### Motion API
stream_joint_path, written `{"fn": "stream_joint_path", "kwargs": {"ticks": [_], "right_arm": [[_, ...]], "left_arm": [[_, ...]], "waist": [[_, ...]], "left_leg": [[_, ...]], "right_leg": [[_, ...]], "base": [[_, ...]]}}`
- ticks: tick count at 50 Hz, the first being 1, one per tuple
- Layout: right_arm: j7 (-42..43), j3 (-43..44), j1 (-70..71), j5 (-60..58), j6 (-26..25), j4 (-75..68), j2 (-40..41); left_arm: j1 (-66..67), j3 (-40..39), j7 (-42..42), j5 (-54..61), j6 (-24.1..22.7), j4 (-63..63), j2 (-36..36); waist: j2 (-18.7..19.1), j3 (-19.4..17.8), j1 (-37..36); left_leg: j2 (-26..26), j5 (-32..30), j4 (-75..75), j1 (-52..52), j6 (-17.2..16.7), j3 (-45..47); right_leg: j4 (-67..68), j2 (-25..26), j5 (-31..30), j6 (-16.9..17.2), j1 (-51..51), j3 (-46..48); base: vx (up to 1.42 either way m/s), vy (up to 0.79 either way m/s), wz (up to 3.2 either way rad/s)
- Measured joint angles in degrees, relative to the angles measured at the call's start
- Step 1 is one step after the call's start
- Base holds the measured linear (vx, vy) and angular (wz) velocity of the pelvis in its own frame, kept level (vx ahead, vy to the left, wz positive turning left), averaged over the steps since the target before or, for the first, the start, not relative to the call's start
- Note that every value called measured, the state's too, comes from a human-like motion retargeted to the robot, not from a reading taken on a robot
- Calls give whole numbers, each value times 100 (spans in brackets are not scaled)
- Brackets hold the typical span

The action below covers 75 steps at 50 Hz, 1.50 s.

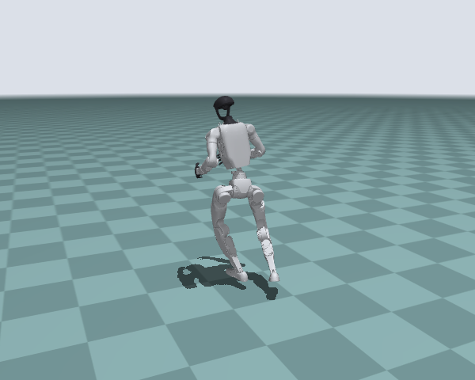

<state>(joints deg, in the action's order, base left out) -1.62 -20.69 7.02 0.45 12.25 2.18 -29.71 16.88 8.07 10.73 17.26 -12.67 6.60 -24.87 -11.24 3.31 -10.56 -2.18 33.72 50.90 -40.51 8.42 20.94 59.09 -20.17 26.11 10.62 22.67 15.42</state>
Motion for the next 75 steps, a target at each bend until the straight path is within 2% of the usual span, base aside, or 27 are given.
{"fn": "stream_joint_path", "kwargs": {"ticks": [7,10,12,17,20,23,25,30,32,34,37,40,43,45,48,51,53,55,58,59,60,62,65,68,70,72,75], "right_arm": [[-300,30,-357,425,-134,-30,244],[-485,138,-545,712,-160,133,344],[-522,195,-695,855,-122,256,422],[-569,464,-1029,1175,41,897,366],[-577,584,-1276,1175,149,1323,206],[-547,685,-1516,1068,220,1656,2],[-511,710,-1677,990,234,1795,-110],[-445,566,-2008,873,243,1820,-255],[-454,518,-2037,875,231,1762,-317],[-482,507,-1984,833,185,1707,-402],[-470,534,-1720,626,73,1568,-569],[-397,489,-1022,343,-74,1221,-801],[-327,410,-458,347,-128,1060,-845],[-279,410,-323,486,-110,1110,-772],[-228,462,-416,645,-33,1275,-582],[-220,484,-615,595,-13,1404,-429],[-260,495,-750,526,-14,1476,-373],[-294,513,-849,458,-18,1498,-343],[-327,598,-1045,317,-52,1454,-251],[-317,634,-1123,249,-72,1379,-201],[-299,668,-1204,174,-96,1284,-145],[-235,724,-1342,39,-93,974,-42],[-280,836,-1689,43,3,626,-72],[-457,963,-2244,177,63,571,-211],[-563,1005,-2587,291,61,568,-267],[-647,1024,-2864,415,60,583,-295],[-737,1049,-3156,616,34,675,-358]], "left_arm": [[-56,186,184,92,167,123,114],[-242,288,202,131,219,222,106],[-373,387,187,125,211,311,102],[-1099,475,-18,76,121,498,-81],[-1536,520,-183,19,2,678,-232],[-1893,579,-373,-64,-162,854,-397],[-2023,648,-469,-62,-305,915,-455],[-1840,896,-340,230,-468,769,-351],[-1667,948,-175,366,-402,664,-239],[-1447,931,-55,484,-284,558,-109],[-1080,755,5,495,-59,317,96],[-778,403,56,455,223,-10,349],[-261,59,156,568,334,-32,434],[172,-120,269,729,329,152,383],[770,-300,389,940,241,505,256],[1238,-446,525,1064,223,669,173],[1439,-506,538,1124,242,676,144],[1529,-520,483,1131,262,625,167],[1491,-586,257,1032,259,533,149],[1395,-614,160,915,252,491,125],[1273,-641,57,773,244,444,95],[766,-624,-209,472,231,274,17],[37,-471,-393,437,183,138,9],[-163,-332,-196,705,18,361,-18],[-138,-223,24,888,-122,533,-62],[-77,-86,227,1039,-236,644,-96],[-28,101,489,1291,-243,787,-94]], "waist": [[-330,-432,569],[-345,-593,885],[-323,-640,1118],[187,-590,1590],[538,-476,1876],[1018,-383,2028],[1321,-304,2069],[1983,-20,1781],[2200,14,1530],[2304,16,1287],[2303,-29,888],[2193,-254,539],[1900,-263,241],[1656,-166,38],[1287,68,-152],[920,353,-31],[675,460,165],[563,527,324],[439,487,603],[411,410,691],[386,317,778],[456,72,944],[786,-96,1181],[1138,-21,1457],[1370,103,1569],[1681,293,1525],[2140,463,1286]], "left_leg": [[-1139,281,87,1049,471,-371],[-1491,544,200,1493,658,-676],[-1597,763,494,1612,658,-824],[-1400,1189,594,1948,563,-1180],[-1030,1150,525,2167,268,-1199],[-484,837,487,2506,-190,-1199],[-237,141,451,2662,-661,-1370],[721,-2645,1554,2390,-1699,-1485],[1170,-3041,2334,2266,-1711,-1501],[1607,-3021,3259,2108,-1423,-1456],[2229,-2425,4665,1601,-745,-1421],[2417,-1445,5504,733,-178,-1546],[2085,-721,5252,-276,116,-1323],[1761,-504,4529,-779,82,-1050],[1172,-634,2732,-1107,-265,-591],[343,-1432,664,-1030,-734,-199],[-251,-1963,-321,-775,-851,22],[-482,-1972,-83,-815,-608,113],[-749,-824,1052,-731,356,75],[-777,-362,1434,-650,548,7],[-777,84,1793,-551,658,-83],[-712,678,2121,-140,658,-308],[-657,1153,1888,665,658,-538],[-656,783,1319,1543,558,-653],[-413,140,1073,1987,111,-773],[114,-499,1234,2123,-230,-826],[1024,-1125,2232,2037,-403,-924]], "right_leg": [[1993,-831,-2067,150,-94,-994],[3024,-870,-2493,13,152,-1438],[3704,-805,-2117,-243,410,-1559],[4404,-83,-725,-801,1798,-1529],[4114,272,-230,-1004,2727,-1284],[3169,774,-109,-1027,3306,-881],[2245,1181,-270,-938,3480,-653],[253,2172,-1058,-743,3320,-207],[109,2428,-996,-922,3060,6],[370,2547,-546,-1277,2796,133],[930,2674,637,-1862,2390,97],[1086,2733,1580,-2107,1727,-88],[936,2486,1955,-1979,1092,-297],[726,2193,1843,-1782,642,-313],[342,1781,994,-1274,39,-318],[318,1268,-258,-775,-266,-340],[728,834,-938,-562,-335,-395],[1452,512,-1273,-590,-327,-384],[2951,-77,-1279,-825,-182,-513],[3428,-266,-1130,-980,-43,-583],[3877,-440,-942,-1162,128,-656],[4350,-508,-422,-1485,716,-874],[4190,-315,277,-1797,1734,-1009],[2957,173,385,-1615,2383,-920],[1741,731,81,-1301,2596,-817],[428,1448,-507,-921,2672,-691],[-692,2346,-1281,-646,2604,-556]], "base": [[31,17,89],[36,6,79],[43,-4,54],[56,-3,11],[72,-5,-17],[84,-3,-49],[88,-5,-55],[83,-3,-52],[83,1,-42],[87,2,-24],[91,1,-4],[94,-1,32],[98,5,39],[103,8,31],[107,10,56],[104,10,108],[98,5,124],[93,-2,88],[96,-5,45],[97,-13,28],[97,-17,23],[98,-12,13],[102,2,2],[108,8,9],[108,-3,2],[103,-6,-18],[96,-3,-1]]}}
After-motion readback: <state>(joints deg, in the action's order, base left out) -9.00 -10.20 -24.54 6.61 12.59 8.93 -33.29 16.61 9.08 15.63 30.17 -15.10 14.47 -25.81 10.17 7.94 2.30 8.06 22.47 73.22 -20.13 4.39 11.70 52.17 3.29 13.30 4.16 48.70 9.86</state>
